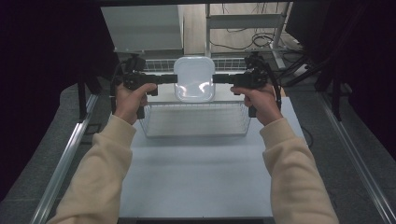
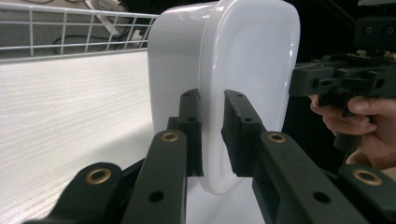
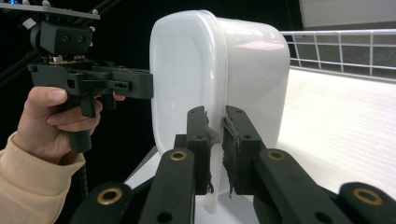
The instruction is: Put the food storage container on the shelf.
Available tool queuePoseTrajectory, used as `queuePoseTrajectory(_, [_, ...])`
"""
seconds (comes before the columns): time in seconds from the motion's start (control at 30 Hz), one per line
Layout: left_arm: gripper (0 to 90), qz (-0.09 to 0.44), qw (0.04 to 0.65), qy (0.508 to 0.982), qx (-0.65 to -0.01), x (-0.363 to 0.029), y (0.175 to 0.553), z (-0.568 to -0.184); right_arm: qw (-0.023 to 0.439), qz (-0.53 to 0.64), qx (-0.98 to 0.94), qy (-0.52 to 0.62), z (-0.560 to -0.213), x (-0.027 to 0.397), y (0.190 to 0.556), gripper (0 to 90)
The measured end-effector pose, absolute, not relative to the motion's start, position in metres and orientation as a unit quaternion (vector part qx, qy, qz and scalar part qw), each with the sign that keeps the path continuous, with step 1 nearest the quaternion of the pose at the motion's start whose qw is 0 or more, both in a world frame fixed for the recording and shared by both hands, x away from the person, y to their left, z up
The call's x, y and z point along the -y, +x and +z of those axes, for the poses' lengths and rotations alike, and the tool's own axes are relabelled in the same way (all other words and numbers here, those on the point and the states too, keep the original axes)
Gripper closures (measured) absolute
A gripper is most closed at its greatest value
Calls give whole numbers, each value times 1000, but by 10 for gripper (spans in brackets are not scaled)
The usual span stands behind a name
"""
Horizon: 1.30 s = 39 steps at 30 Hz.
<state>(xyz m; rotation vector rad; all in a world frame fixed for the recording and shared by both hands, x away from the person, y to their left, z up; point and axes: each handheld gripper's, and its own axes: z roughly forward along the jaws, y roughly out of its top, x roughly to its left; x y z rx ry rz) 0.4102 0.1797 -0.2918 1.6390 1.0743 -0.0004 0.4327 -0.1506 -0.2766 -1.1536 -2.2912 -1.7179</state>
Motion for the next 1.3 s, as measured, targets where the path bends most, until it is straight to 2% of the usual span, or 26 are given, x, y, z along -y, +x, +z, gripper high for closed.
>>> queuePoseTrajectory(0.23, [782,-11,538,699,-471,-176,427,-302,37,-537,741,-400,-289,150,451,804])
queuePoseTrajectory(0.4, [780,-32,554,680,-479,-181,440,-306,60,-543,727,-417,-295,151,463,796])
queuePoseTrajectory(0.67, [743,-99,570,634,-513,-189,467,-322,106,-531,700,-465,-307,149,491,727])
queuePoseTrajectory(0.77, [743,-111,575,622,-520,-190,473,-327,123,-536,687,-475,-311,150,498,712])
queuePoseTrajectory(0.93, [718,-127,573,610,-533,-189,481,-334,131,-530,681,-488,-316,148,504,661])
queuePoseTrajectory(1.07, [706,-126,576,609,-531,-189,482,-336,137,-533,675,-492,-320,149,506,655])
queuePoseTrajectory(1.13, [667,-122,573,616,-527,-187,482,-336,136,-534,675,-492,-320,148,505,646])
queuePoseTrajectory(1.17, [610,-119,573,617,-526,-186,482,-336,131,-534,675,-491,-319,148,504,615])
queuePoseTrajectory(1.23, [507,-98,576,617,-527,-185,478,-334,114,-537,677,-491,-317,146,501,476])
queuePoseTrajectory(1.3, [437,-71,577,623,-524,-185,471,-329,83,-543,684,-481,-311,145,492,419])
